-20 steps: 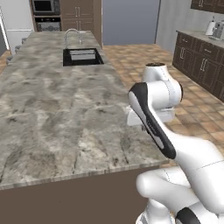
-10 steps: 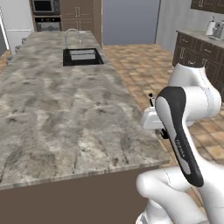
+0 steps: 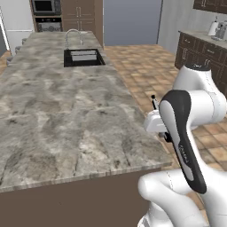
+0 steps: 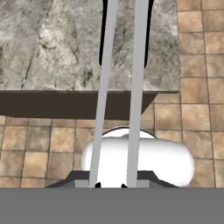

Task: Pick up the tongs from the counter and place them near the plate next to the oven.

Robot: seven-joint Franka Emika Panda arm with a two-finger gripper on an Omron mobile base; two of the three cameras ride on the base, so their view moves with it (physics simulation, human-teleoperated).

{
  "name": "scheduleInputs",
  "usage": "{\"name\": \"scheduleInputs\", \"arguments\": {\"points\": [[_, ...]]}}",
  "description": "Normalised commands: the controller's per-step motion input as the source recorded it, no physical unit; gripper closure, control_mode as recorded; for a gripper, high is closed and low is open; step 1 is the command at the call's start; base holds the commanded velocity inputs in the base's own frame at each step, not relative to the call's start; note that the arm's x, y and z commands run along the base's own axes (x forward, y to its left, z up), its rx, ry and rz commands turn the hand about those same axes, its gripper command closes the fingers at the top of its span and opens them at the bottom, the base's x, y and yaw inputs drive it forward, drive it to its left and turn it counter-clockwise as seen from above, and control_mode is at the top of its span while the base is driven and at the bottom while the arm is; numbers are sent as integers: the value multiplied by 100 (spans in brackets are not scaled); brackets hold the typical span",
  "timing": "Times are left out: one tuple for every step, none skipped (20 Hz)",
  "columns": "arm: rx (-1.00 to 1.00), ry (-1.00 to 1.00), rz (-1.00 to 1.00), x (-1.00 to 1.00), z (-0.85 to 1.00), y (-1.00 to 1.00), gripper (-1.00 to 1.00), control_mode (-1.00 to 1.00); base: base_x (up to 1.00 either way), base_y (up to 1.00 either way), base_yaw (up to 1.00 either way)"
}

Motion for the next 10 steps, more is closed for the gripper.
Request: {"name": "scheduleInputs", "arguments": {"points": [[0,-4,0,-31,0,-12,100,-100,0,0,0],[0,0,0,0,0,0,100,100,-47,-46,-4],[0,0,0,0,0,0,100,100,-39,-61,-4],[0,0,0,0,0,0,100,100,-30,-86,-1],[0,0,0,0,0,0,100,100,-12,-100,0],[0,0,0,0,0,0,100,100,0,-100,-3],[0,0,0,0,0,0,100,100,-6,-100,-4],[0,0,0,0,0,0,100,100,0,-100,-3],[0,0,0,0,0,0,100,100,0,-100,-4],[0,0,0,0,0,0,100,100,0,-100,-7]]}}
